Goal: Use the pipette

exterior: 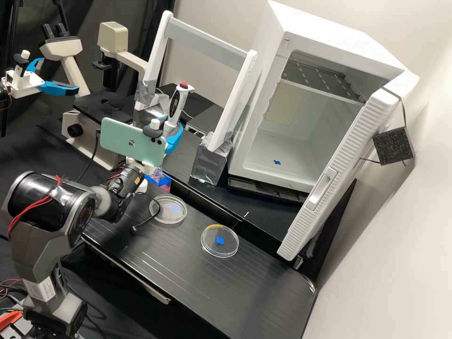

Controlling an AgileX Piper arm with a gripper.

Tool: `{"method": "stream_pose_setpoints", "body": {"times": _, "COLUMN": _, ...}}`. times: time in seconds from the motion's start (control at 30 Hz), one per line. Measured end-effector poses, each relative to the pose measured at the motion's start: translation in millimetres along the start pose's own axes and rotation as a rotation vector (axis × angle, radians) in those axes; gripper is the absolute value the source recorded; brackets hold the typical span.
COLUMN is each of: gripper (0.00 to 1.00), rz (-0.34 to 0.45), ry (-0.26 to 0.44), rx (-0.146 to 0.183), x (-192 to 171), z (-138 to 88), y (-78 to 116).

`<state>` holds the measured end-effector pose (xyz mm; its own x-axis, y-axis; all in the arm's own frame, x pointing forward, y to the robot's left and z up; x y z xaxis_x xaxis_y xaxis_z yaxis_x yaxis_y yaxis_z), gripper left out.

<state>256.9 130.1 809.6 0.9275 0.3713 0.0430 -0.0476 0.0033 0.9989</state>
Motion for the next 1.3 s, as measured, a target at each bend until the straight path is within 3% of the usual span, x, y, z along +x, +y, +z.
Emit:
{"method": "stream_pose_setpoints", "body": {"times": 0.2, "gripper": 0.00, "rz": 0.064, "ry": 0.026, "rx": -0.002, "x": -3, "z": -9, "y": 19.6}}
{"method": "stream_pose_setpoints", "body": {"times": 0.43, "gripper": 0.00, "rz": 0.155, "ry": 0.104, "rx": -0.005, "x": -6, "z": -28, "y": 49.7}}
{"method": "stream_pose_setpoints", "body": {"times": 0.67, "gripper": 0.00, "rz": 0.148, "ry": 0.145, "rx": 0.013, "x": -15, "z": -36, "y": 74.5}}
{"method": "stream_pose_setpoints", "body": {"times": 1.0, "gripper": 0.00, "rz": 0.122, "ry": 0.147, "rx": -0.024, "x": -49, "z": -18, "y": 102.8}}
{"method": "stream_pose_setpoints", "body": {"times": 1.13, "gripper": 0.00, "rz": 0.147, "ry": 0.140, "rx": -0.029, "x": -67, "z": -6, "y": 113.8}}
{"method": "stream_pose_setpoints", "body": {"times": 1.3, "gripper": 0.00, "rz": 0.220, "ry": 0.079, "rx": -0.064, "x": -86, "z": 4, "y": 124.8}}
